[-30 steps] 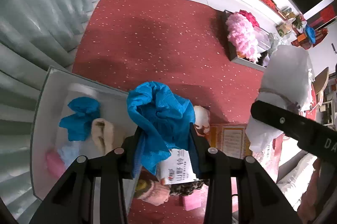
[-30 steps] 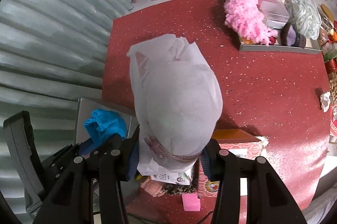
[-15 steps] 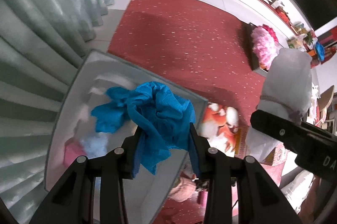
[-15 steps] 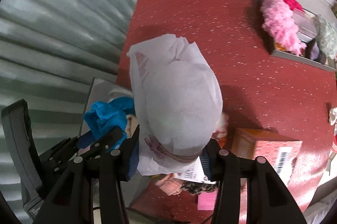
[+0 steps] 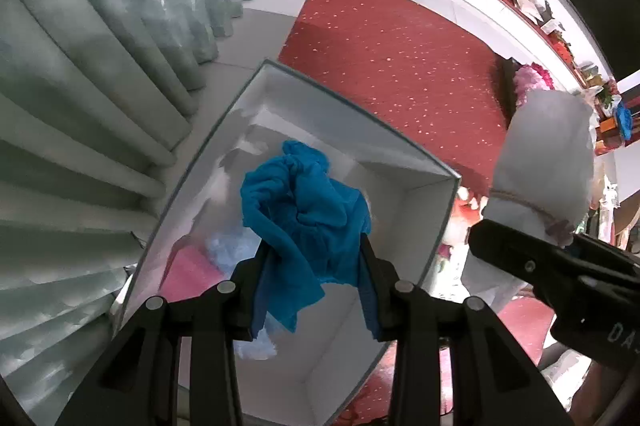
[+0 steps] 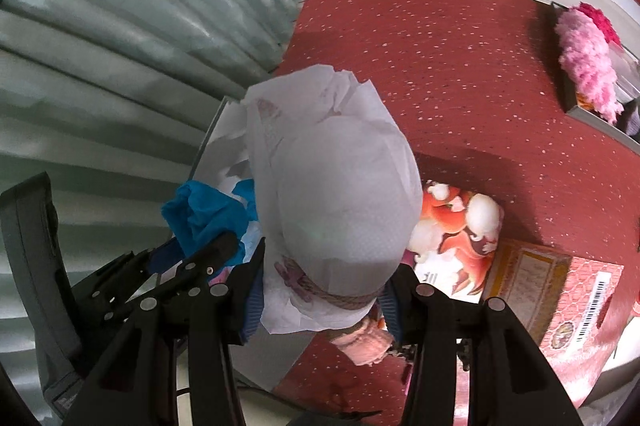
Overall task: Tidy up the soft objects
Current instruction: 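Carry the teal cloth with the left tool while the right tool carries the white cloth over the box, then open the left tool to drop the teal cloth while the right tool drops the white cloth into the box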
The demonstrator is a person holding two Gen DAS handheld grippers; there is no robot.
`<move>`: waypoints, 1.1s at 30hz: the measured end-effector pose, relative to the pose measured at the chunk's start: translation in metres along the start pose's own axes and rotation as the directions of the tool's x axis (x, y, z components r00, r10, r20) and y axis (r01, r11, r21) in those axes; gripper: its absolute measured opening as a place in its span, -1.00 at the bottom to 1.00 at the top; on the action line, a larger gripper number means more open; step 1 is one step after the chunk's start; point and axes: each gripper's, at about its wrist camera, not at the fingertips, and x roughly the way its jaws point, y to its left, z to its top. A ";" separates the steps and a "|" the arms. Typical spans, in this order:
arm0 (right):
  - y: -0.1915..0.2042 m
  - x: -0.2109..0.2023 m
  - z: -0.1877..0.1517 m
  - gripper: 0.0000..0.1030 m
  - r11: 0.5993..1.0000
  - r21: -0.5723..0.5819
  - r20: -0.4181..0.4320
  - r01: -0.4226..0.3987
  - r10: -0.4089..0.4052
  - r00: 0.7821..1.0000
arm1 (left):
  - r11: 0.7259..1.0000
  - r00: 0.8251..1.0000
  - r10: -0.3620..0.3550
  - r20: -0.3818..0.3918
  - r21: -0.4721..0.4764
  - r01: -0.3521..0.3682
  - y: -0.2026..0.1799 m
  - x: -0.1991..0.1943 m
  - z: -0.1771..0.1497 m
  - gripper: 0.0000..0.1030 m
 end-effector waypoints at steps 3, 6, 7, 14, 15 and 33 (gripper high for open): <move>0.004 0.004 0.001 -0.04 1.000 -0.012 -0.010 0.001 -0.001 1.000 | 1.000 1.000 0.011 0.000 -0.009 -0.011 0.007 0.000 -0.003 -0.21; 0.009 0.010 0.000 -0.04 1.000 -0.029 -0.022 0.002 -0.003 1.000 | 1.000 1.000 0.024 0.001 -0.019 -0.024 0.014 0.000 -0.008 -0.21; 0.005 0.011 0.003 -0.04 1.000 -0.030 -0.026 0.001 -0.002 1.000 | 0.999 1.000 0.027 -0.002 -0.023 -0.027 0.016 0.000 -0.010 -0.21; 0.012 0.028 0.003 -0.04 0.998 -0.057 -0.056 -0.004 0.000 0.998 | 0.998 0.998 0.039 -0.048 -0.046 -0.041 0.031 0.012 -0.023 -0.21; 0.013 0.029 0.002 -0.04 0.998 -0.059 -0.059 -0.004 0.001 0.998 | 0.998 0.998 0.040 -0.054 -0.051 -0.042 0.033 0.013 -0.025 -0.21; 0.030 0.066 -0.013 -0.04 0.994 -0.097 -0.149 -0.041 0.026 0.989 | 0.996 0.988 0.078 -0.133 -0.040 -0.084 0.054 0.035 -0.054 -0.20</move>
